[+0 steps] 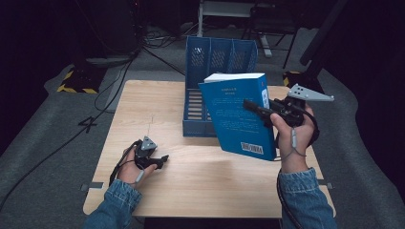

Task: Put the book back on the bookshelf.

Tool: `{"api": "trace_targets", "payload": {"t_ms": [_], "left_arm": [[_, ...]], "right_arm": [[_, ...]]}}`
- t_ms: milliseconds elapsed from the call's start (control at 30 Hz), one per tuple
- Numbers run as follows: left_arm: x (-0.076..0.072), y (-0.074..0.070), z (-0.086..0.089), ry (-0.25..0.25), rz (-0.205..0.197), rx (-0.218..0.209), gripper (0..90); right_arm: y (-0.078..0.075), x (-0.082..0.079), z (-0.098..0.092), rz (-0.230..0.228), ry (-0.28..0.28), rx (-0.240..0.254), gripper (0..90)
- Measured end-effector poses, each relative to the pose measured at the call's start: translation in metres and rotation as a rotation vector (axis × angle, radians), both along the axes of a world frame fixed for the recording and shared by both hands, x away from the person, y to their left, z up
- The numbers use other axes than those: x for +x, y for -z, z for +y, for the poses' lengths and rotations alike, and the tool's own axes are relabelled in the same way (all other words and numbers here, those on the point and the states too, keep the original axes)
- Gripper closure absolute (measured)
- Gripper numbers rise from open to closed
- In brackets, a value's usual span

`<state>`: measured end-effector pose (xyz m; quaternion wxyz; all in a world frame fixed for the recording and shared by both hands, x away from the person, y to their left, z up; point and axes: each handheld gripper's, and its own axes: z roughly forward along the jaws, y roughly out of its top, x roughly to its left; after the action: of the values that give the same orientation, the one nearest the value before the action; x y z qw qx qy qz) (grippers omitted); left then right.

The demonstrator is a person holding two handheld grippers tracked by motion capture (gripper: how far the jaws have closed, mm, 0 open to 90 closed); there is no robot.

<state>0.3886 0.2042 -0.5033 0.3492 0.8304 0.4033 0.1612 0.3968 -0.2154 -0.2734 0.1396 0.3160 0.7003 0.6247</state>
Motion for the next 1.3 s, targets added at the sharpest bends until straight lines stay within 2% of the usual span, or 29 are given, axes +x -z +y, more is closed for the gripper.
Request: {"api": "trace_targets", "payload": {"t_ms": [400, 500, 633, 733, 867, 1133, 1300], "left_arm": [[0.001, 0.000, 0.000, 0.004, 0.002, -0.001, 32.0], [0.001, 0.000, 0.000, 0.005, 0.003, -0.003, 32.1], [0.001, 0.000, 0.000, 0.006, 0.003, -0.002, 32.0], [0.000, 0.000, 0.000, 0.005, 0.003, -0.003, 32.1], [0.000, 0.000, 0.000, 0.005, 0.003, -0.003, 32.1], [0.000, 0.000, 0.001, 0.004, 0.000, -0.003, 32.1], [0.000, 0.000, 0.001, 0.004, 0.001, -0.006, 32.1]], "right_arm": [[-0.014, 0.028, -0.002, -0.032, 0.057, 0.026, 62.1], [-0.016, 0.032, -0.004, -0.029, 0.060, 0.035, 62.1], [-0.023, 0.047, -0.007, -0.026, 0.078, 0.060, 62.1], [-0.025, 0.055, -0.007, -0.052, 0.095, 0.072, 62.1], [-0.025, 0.067, -0.010, -0.041, 0.121, 0.094, 62.1], [-0.029, 0.084, -0.015, -0.029, 0.166, 0.084, 62.1], [-0.025, 0.096, -0.021, -0.013, 0.191, 0.093, 62.0]]}}
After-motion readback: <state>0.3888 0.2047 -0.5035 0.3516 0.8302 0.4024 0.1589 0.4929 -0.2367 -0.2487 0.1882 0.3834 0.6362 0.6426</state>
